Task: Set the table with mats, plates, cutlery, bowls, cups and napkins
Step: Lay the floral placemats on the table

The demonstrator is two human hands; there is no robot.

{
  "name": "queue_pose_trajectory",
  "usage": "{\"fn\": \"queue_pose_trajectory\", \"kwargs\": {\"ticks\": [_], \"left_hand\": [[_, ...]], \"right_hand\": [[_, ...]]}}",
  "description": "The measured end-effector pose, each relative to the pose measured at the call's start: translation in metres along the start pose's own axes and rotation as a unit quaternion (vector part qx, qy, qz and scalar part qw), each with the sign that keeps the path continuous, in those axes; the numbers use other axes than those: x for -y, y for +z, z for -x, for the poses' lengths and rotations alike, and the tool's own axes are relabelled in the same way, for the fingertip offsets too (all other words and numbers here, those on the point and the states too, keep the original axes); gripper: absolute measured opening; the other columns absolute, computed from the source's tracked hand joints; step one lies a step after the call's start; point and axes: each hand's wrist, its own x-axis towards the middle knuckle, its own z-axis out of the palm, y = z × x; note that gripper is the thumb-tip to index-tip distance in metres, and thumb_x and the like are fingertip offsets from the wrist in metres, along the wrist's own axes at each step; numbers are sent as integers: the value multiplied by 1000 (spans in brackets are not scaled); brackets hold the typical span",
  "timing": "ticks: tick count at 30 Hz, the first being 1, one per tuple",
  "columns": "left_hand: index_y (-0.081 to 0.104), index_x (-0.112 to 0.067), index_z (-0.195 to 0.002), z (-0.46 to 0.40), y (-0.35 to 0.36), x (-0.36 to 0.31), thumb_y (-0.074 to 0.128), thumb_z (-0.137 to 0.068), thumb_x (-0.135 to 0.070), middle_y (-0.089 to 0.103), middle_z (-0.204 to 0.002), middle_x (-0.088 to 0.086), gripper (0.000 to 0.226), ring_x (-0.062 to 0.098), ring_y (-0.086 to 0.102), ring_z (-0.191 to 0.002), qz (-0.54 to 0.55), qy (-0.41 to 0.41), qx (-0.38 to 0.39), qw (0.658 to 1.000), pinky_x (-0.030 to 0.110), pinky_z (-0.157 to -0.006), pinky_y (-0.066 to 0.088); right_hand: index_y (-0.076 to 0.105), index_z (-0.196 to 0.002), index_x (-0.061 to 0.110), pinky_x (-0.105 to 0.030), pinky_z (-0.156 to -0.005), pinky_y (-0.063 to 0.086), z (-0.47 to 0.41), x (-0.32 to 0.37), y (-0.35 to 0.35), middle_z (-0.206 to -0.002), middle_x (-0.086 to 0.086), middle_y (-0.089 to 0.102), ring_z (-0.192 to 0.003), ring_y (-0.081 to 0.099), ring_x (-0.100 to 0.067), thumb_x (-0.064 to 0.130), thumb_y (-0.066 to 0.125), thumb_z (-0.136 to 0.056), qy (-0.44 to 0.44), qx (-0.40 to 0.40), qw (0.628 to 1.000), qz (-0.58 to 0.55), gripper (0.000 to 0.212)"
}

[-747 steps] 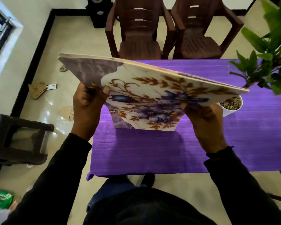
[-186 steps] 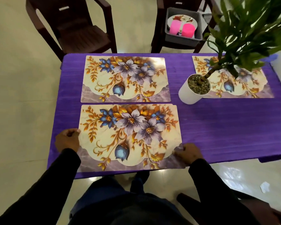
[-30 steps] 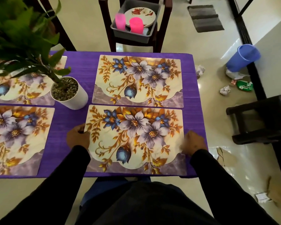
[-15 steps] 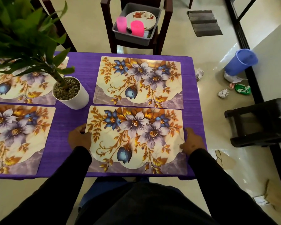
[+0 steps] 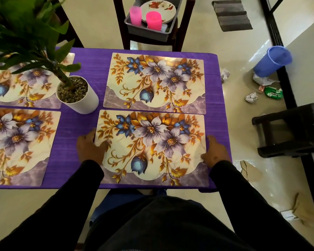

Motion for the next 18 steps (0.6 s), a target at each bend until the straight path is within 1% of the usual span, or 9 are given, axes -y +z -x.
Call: {"fn": "queue_pose_trajectory", "kwargs": {"ticks": [3,5,6,8,10,11,13,16,18], "left_hand": [[42,-20,-150,23,-1,11,91,-65,-51,40,-151,19,103,40,37,-137,-74,104,63,990,57,-106,40],[26,-28,-157,40,1,27,90,-48,-68,15,-165,18,133,42,18,-149,-121,195,112,967,61,-114,29],[19,-35,-158,45,5,39,83,-42,-79,4,-167,17,139,43,8,-152,-149,225,138,953,62,-116,22],[18,-43,-157,54,11,55,65,-38,-93,-7,-168,12,138,42,-5,-153,-184,248,165,937,64,-117,12],[30,-42,-155,56,13,61,56,-37,-99,-2,-168,12,133,42,-5,-153,-180,252,160,937,65,-116,13],[34,-41,-154,57,13,59,55,-37,-99,1,-167,12,132,42,-3,-153,-182,256,158,936,67,-115,16],[33,-43,-154,56,13,59,62,-36,-96,2,-168,11,132,42,-3,-153,-191,262,165,931,68,-115,18],[26,-45,-155,55,14,60,78,-36,-86,-3,-168,9,136,40,-6,-154,-193,258,171,931,65,-117,14],[26,-44,-155,58,15,60,78,-37,-85,-1,-168,11,135,41,-4,-154,-191,263,162,932,64,-117,14]], "right_hand": [[30,-144,28,-48,-104,45,4,-4,5,-142,-11,39,-129,44,-35,46,73,-83,-56,-22,996,64,77],[24,-150,32,-49,-109,38,12,-3,10,-154,-11,21,-142,26,-36,60,75,-74,-143,-43,984,96,96],[17,-152,34,-51,-112,33,16,-2,15,-160,-9,7,-147,14,-37,68,75,-68,-180,-35,974,131,108],[-1,-153,41,-59,-115,22,22,-1,31,-162,-5,-18,-150,-10,-38,80,71,-59,-223,13,948,226,125],[-11,-150,46,-69,-114,11,26,-1,49,-158,-5,-32,-147,-23,-39,79,73,-58,-245,54,924,289,130],[-14,-149,47,-72,-112,7,27,-2,57,-157,-6,-35,-146,-26,-40,76,75,-57,-249,63,916,309,131],[-15,-149,46,-75,-109,3,30,-4,66,-157,-7,-34,-145,-27,-42,73,78,-56,-250,58,909,327,134],[-15,-148,46,-75,-109,2,28,-5,67,-158,-6,-34,-145,-27,-42,73,79,-55,-249,54,909,329,135],[-14,-149,47,-75,-110,3,27,-5,64,-158,-5,-34,-145,-28,-41,74,79,-54,-253,61,908,328,136]]}}
